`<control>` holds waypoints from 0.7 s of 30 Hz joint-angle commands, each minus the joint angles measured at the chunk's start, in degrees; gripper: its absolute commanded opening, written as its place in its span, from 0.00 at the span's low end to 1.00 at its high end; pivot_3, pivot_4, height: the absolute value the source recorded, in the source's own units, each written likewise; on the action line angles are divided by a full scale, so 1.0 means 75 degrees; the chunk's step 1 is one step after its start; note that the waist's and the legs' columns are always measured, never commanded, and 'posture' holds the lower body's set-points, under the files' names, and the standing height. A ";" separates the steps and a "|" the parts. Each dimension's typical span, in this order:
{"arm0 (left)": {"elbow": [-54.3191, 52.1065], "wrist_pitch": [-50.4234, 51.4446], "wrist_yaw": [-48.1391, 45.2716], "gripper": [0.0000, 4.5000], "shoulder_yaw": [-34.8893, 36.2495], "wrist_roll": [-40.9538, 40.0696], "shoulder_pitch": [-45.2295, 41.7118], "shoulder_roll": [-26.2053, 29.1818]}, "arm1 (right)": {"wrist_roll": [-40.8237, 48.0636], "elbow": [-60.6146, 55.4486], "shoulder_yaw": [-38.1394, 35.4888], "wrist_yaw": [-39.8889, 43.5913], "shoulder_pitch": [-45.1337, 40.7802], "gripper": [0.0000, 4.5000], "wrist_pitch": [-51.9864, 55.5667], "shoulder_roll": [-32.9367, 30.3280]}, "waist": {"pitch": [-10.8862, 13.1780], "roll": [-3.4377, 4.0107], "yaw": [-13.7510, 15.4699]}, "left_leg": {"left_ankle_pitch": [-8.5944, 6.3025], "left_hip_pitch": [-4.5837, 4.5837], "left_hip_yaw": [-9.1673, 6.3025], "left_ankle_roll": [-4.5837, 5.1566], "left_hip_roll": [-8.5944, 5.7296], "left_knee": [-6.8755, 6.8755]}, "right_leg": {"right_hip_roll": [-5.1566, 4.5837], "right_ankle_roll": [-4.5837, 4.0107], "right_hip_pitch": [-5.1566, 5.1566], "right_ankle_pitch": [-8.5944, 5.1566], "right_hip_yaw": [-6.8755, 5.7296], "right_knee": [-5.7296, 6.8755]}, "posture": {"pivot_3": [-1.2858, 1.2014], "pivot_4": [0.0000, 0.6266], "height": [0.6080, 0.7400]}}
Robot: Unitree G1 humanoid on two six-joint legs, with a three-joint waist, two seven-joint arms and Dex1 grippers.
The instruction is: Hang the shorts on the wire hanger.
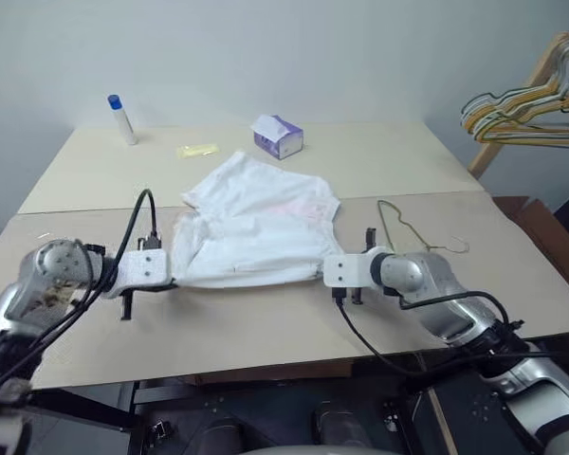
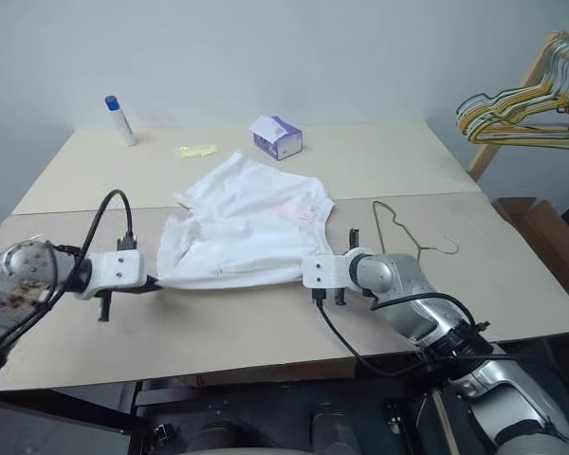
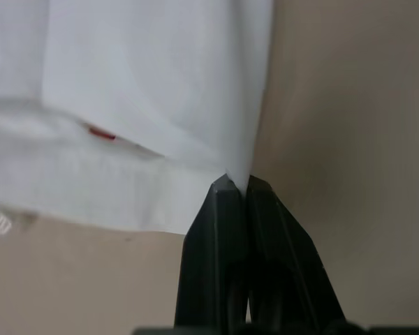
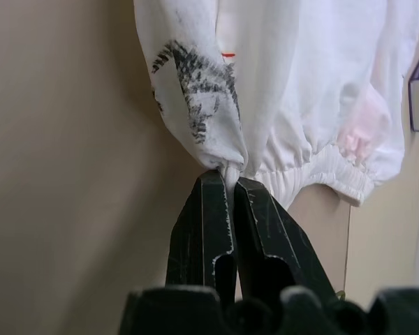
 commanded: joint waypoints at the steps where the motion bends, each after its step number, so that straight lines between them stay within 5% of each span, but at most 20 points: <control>1: -0.1786 0.1402 0.0006 0.01 0.0506 -0.0310 0.0633 0.0469 | -0.0189 -0.0528 -0.0070 0.0527 0.0077 0.00 -0.0222 -0.0209 | 0.0000 0.0000 0.0024 | 0.0000 0.0002 0.0001 0.0000 0.0000 0.0001 | 0.0000 0.0000 0.0001 0.0000 0.0000 0.0001 | 0.51 0.00 1.00; 7: -0.3611 0.2767 0.0105 0.01 0.1122 -0.0386 0.2111 0.1084 | -0.0232 -0.0985 -0.0275 0.1207 0.0493 0.00 -0.0264 -0.0524 | 0.0002 0.0002 0.0147 | 0.0000 0.0015 0.0011 0.0000 0.0000 -0.0001 | 0.0002 0.0000 0.0001 -0.0003 0.0007 0.0006 | 0.51 0.00 1.00; 19: -0.4617 0.3059 0.0141 0.01 0.1537 -0.0472 0.3396 0.1405 | 0.0418 -0.1904 -0.0696 0.2374 0.1188 0.00 -0.1019 -0.1410 | 0.0004 0.0003 0.0414 | -0.0001 0.0056 0.0030 0.0001 0.0001 -0.0005 | 0.0002 -0.0018 0.0022 -0.0017 0.0012 0.0015 | 0.51 0.00 1.00; 21: -0.4508 0.2763 0.0140 0.11 0.1451 -0.0413 0.3366 0.1417 | 0.0296 -0.1900 -0.0714 0.2402 0.1218 0.14 -0.1109 -0.1491 | 0.0004 0.0003 0.0418 | -0.0001 0.0057 0.0031 0.0001 0.0001 -0.0005 | 0.0003 -0.0023 0.0020 -0.0023 0.0012 0.0026 | 0.51 0.00 1.00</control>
